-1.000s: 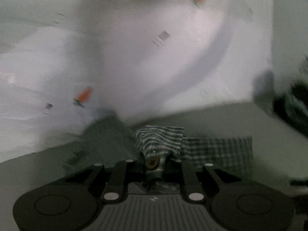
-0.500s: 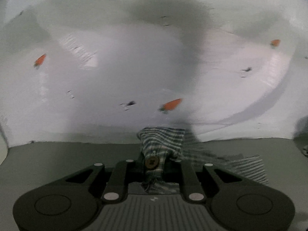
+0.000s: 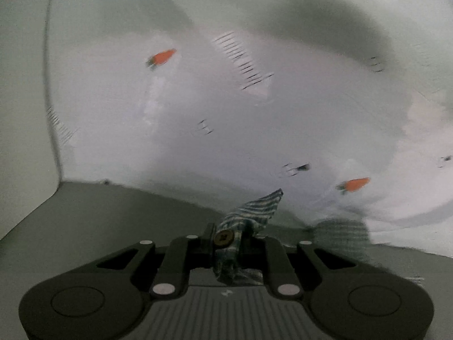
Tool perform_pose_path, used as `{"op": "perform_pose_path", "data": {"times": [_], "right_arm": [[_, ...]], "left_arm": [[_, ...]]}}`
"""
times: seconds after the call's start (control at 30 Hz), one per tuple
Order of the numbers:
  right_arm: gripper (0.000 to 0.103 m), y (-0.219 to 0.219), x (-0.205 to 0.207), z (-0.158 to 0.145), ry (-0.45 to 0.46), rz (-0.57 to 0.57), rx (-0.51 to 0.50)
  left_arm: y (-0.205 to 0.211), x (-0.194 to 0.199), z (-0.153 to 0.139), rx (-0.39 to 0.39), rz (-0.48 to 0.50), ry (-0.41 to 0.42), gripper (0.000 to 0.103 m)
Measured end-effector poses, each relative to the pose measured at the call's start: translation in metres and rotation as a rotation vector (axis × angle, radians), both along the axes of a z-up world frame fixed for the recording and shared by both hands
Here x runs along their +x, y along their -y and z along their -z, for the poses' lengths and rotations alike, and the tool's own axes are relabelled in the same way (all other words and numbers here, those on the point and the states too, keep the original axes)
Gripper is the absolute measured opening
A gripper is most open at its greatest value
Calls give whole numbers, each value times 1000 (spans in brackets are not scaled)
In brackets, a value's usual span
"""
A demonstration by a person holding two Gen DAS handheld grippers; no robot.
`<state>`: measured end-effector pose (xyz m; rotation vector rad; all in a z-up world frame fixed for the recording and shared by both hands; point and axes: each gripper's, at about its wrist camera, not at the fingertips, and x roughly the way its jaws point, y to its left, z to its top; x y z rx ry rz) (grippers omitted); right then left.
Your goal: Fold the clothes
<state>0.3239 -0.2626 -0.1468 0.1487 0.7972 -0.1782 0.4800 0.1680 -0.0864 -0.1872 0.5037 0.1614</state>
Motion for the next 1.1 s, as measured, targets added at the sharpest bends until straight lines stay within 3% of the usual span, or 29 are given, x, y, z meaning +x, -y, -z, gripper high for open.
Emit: {"op": "perform_pose_path", "data": {"times": [0.1,0.3,0.43,0.63,0.83,1.03,1.1], "right_arm": [[103,-6,-2,1,-8,-8,-3],[103,-6,-13,8,-30,-12,-27],[102,7,-23,13,-45,0,-9],[90,35,-44,18,-52,-18,29],[75,53,-62,27,-70,-141,40],[55,60,-58,41,-107,-263,-22],[26,65,-55,43,-112,-285,-2]], "left_arm": [[-6,-3,22,-14,-23,-103,17],[-16,-12,63,-42,-61,-294,33],[9,-49,64,-41,57,-336,43],[70,-122,66,-82,254,-397,49],[139,-184,76,-1,420,-464,51],[168,-222,91,62,417,-532,51],[166,-227,96,49,387,-548,51]]}}
